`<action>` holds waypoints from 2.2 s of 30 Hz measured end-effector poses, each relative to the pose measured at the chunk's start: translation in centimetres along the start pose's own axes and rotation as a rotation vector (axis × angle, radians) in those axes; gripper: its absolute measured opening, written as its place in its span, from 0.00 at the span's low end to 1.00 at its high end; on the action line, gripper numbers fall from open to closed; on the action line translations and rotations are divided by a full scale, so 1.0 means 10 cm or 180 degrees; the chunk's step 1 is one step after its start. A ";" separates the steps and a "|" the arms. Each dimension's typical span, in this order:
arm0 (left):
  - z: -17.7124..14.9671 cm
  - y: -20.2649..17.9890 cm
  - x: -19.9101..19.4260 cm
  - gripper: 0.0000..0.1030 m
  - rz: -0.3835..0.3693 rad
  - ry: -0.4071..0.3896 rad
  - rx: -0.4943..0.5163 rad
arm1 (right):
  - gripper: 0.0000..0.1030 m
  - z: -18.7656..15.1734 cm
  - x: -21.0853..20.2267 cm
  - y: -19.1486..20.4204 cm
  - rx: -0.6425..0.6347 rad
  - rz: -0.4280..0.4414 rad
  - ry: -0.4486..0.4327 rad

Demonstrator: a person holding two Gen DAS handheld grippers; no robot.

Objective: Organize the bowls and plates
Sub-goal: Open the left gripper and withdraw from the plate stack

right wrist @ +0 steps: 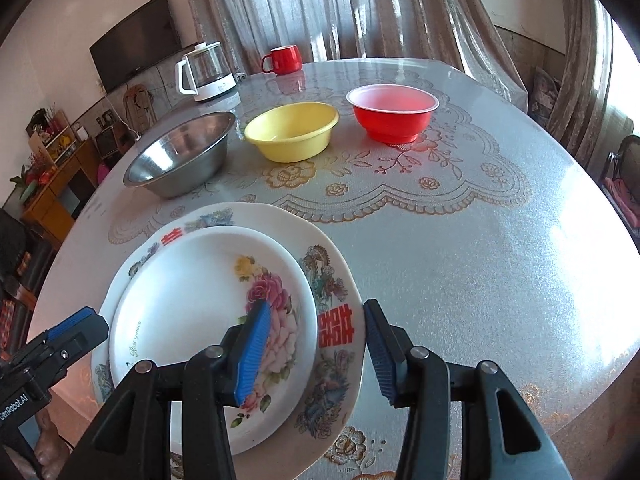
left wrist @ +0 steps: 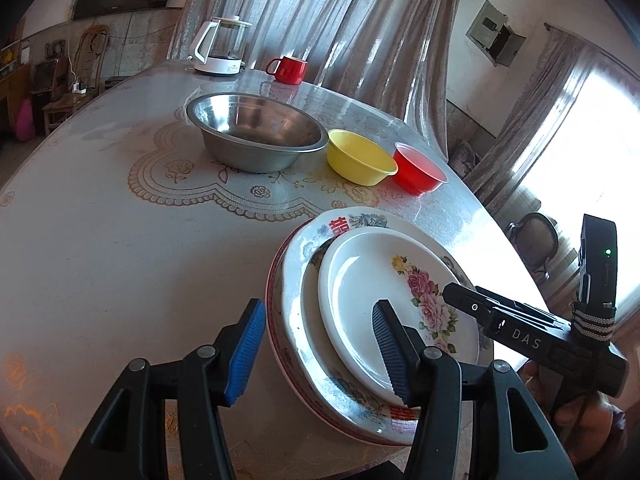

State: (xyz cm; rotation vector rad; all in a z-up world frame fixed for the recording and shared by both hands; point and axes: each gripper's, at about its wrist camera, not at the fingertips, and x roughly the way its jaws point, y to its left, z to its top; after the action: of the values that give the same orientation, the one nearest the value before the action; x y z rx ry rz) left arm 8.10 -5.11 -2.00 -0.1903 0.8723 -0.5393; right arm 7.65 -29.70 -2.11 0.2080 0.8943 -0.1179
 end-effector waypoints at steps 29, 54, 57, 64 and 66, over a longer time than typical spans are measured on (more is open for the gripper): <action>-0.03 0.03 -0.03 0.59 0.0328 -0.0026 0.0051 | 0.53 0.00 -0.04 -0.02 -0.0083 -0.0131 -0.0074; -0.04 0.28 -0.01 0.60 0.0473 0.0058 -0.0179 | 0.54 0.06 -0.10 0.14 -0.0073 0.0273 -0.0137; -0.03 0.36 -0.01 0.61 0.0384 0.0077 -0.0280 | 0.54 0.05 -0.07 0.18 -0.0113 0.0308 -0.0109; 0.04 0.40 -0.10 0.61 0.0267 -0.0024 -0.0330 | 0.54 0.19 -0.07 0.31 -0.0176 0.0447 -0.0149; 0.08 0.40 -0.12 0.61 0.0235 -0.0072 -0.0324 | 0.54 0.23 -0.05 0.34 -0.0165 0.0507 -0.0126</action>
State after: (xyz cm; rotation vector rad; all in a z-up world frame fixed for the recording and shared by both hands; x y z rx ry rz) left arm 9.55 -1.07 -2.19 -0.2554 0.8821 -0.4236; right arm 9.72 -26.95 0.07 0.2270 0.8371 0.0488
